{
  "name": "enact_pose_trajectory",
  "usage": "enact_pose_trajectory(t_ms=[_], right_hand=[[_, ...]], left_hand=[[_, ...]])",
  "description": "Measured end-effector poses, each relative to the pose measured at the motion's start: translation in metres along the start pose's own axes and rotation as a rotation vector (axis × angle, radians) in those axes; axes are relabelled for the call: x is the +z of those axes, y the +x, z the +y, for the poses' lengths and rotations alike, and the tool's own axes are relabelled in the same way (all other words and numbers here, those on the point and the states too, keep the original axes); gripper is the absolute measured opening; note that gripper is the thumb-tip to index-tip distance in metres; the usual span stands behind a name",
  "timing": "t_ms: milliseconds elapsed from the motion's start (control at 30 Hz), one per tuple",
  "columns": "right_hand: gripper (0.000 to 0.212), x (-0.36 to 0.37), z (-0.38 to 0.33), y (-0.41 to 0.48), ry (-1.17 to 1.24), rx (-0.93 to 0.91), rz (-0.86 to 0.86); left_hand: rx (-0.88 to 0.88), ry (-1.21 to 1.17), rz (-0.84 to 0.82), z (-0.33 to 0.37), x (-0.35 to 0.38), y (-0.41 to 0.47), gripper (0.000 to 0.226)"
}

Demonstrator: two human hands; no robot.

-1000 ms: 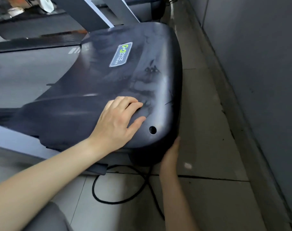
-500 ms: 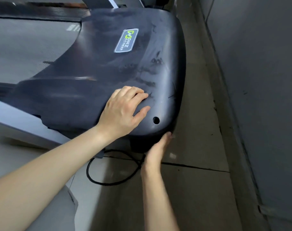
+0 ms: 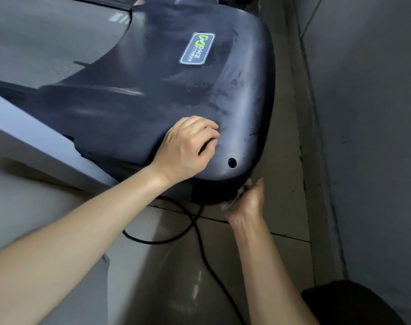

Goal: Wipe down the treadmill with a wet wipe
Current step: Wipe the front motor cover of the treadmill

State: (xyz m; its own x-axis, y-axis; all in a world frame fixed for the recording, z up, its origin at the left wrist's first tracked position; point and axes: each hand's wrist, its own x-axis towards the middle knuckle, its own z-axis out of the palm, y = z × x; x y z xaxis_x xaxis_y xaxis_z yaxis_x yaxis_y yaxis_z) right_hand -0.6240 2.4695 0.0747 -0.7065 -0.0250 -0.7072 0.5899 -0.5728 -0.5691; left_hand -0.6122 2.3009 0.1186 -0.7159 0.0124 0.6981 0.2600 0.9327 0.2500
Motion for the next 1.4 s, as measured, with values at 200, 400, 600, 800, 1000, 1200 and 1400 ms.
enact_pose_trajectory(t_ms=[200, 400, 600, 800, 1000, 1200, 1400], right_hand=[[0.033, 0.007, -0.050, -0.012, -0.245, -0.081, 0.148], [0.024, 0.010, -0.042, -0.007, -0.463, -0.167, 0.104], [0.025, 0.013, -0.045, -0.028, -0.510, -0.104, -0.007], [0.021, 0.000, -0.065, -0.006, -0.933, -0.298, -0.126], [0.021, -0.003, -0.043, 0.005, -0.660, -0.274, 0.010], [0.016, -0.001, 0.018, -0.021, -0.366, -0.276, -0.008], [0.011, 0.014, 0.064, -0.039, -0.574, -0.231, -0.248]], left_hand=[[-0.254, -0.335, -0.292, 0.090, -0.003, -0.070, 0.012], [-1.257, -0.905, -0.661, 0.102, 0.054, -0.085, 0.021], [-1.726, -1.297, -0.399, 0.118, 0.078, -0.051, 0.022], [-1.935, -1.425, -0.046, 0.137, 0.081, -0.028, 0.033], [-1.951, -1.419, -0.034, 0.122, 0.072, -0.055, 0.018], [-1.960, -1.151, -0.143, 0.078, 0.034, -0.105, 0.025], [-1.861, -1.001, -0.303, 0.004, -0.007, -0.119, 0.026]])
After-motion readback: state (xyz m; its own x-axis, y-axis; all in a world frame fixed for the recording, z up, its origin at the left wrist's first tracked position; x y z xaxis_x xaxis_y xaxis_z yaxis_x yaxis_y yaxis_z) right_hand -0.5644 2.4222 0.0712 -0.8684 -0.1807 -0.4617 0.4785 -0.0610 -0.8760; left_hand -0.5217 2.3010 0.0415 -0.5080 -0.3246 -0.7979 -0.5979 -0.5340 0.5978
